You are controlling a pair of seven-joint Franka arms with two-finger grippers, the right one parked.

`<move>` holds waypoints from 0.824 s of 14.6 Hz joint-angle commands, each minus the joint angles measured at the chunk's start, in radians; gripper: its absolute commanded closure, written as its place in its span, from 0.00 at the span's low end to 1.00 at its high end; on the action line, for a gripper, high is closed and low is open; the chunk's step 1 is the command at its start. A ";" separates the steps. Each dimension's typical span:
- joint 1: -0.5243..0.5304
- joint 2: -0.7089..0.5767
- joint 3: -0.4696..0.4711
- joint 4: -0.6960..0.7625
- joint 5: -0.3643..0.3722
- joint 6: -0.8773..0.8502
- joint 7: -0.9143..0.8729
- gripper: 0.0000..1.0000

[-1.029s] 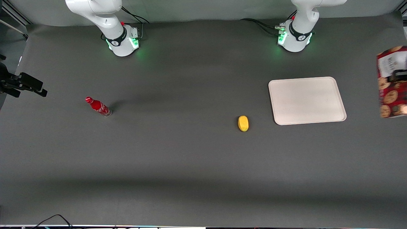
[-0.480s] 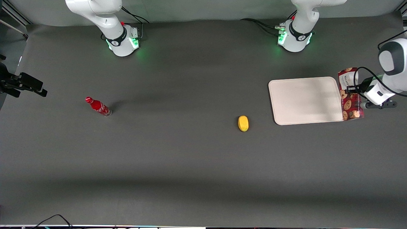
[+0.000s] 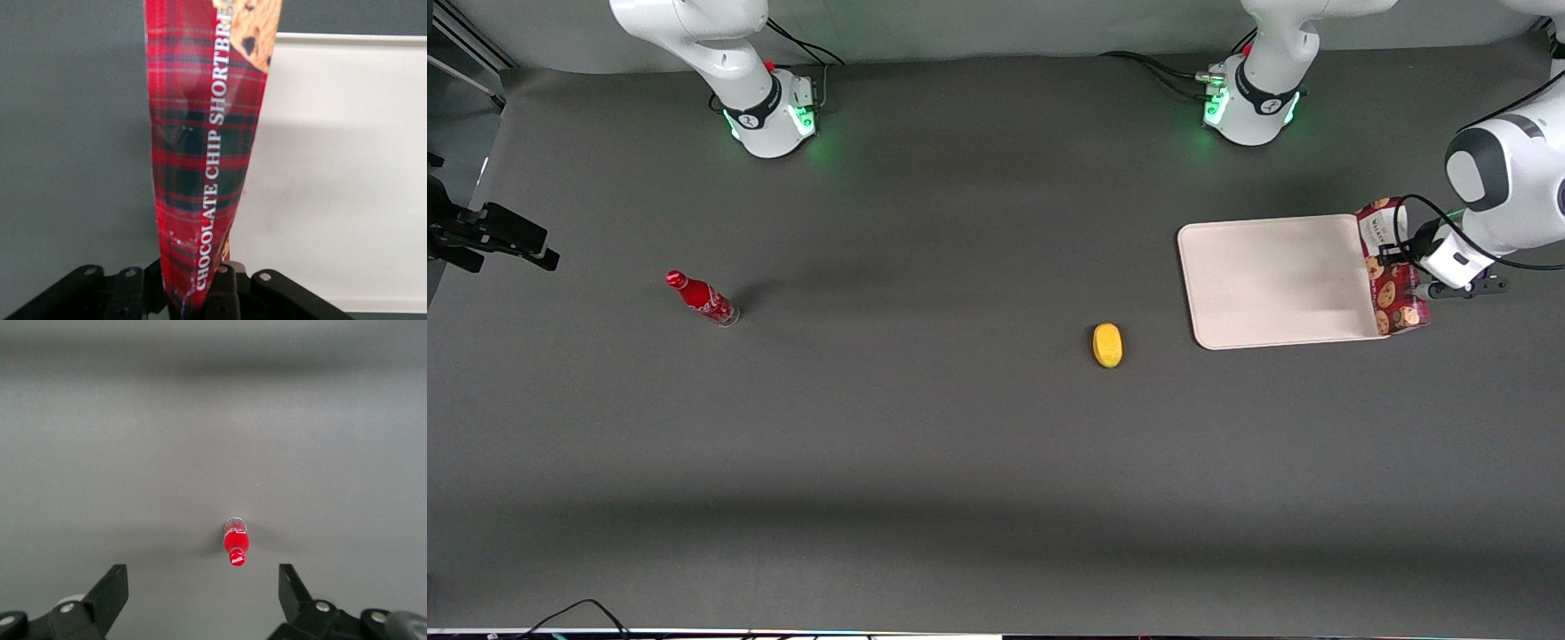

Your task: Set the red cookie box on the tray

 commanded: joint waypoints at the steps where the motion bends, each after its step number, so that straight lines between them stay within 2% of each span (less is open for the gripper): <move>1: -0.003 0.016 0.002 -0.034 0.005 0.083 -0.005 0.00; 7: -0.005 -0.015 -0.001 0.003 0.005 0.009 -0.003 0.00; 12: -0.009 -0.137 -0.042 0.228 0.005 -0.340 -0.006 0.00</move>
